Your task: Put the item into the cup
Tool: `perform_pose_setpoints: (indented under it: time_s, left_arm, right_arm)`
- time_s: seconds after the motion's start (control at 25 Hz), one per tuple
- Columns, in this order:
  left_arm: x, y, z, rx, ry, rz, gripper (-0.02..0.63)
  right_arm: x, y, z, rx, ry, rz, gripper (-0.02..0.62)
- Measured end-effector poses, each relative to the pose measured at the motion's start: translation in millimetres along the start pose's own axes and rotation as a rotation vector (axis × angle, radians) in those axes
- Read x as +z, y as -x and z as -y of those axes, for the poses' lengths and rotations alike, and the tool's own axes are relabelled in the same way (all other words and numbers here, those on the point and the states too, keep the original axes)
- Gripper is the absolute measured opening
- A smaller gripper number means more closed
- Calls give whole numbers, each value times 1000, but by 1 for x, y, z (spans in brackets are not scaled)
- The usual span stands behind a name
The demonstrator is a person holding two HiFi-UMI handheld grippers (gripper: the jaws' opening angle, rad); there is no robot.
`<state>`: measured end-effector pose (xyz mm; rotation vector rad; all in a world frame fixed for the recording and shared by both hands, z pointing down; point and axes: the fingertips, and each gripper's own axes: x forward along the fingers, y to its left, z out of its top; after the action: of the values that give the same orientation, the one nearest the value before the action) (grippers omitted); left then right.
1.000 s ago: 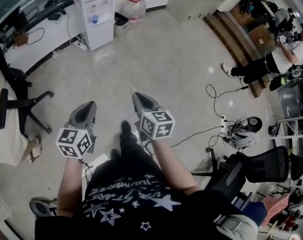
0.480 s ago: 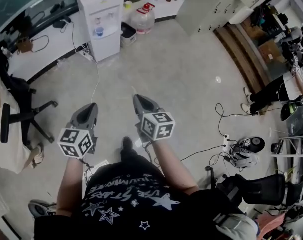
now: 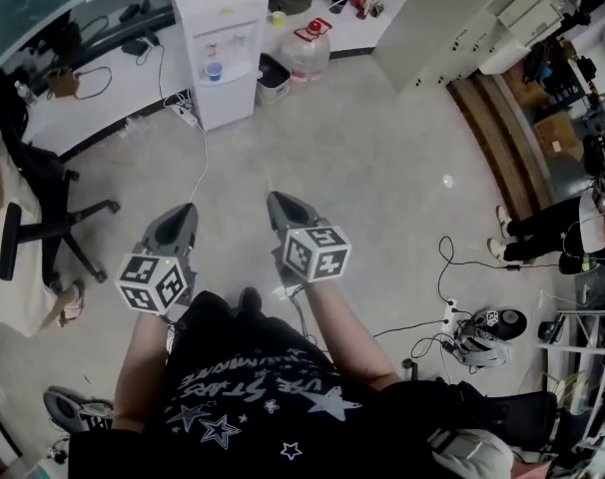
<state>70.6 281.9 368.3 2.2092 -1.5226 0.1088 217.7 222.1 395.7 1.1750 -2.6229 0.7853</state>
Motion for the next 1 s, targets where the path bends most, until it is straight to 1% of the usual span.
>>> perform_pose_setpoints:
  time_s: [0.24,0.36,0.48,0.6,0.88,1.0]
  left_arm:
    - [2,-18,-26,6,18,-22,6]
    - [-1,-34,-39,-6,38,-32,6]
    - [6,-53,-54,-28,34,-34,6]
    - [19,-72,-74,-50,26,-35,6]
    - [51,-120,-132,-101,31,-71,6]
    - [62,-136,-149,-127,28,-82,6]
  right_arm:
    - [-2,-20,7,-12,-32,-25,0]
    - [-6,-31,14,-29,-35,-45,0]
    - [-4,-51,18,-43,-28,-57,0]
    - [7,-81,22,-56,-17,-60,0]
    - [45,-147,25,-95,-12,-59,0]
    - [59,-167,26,-117,-8,-56,0]
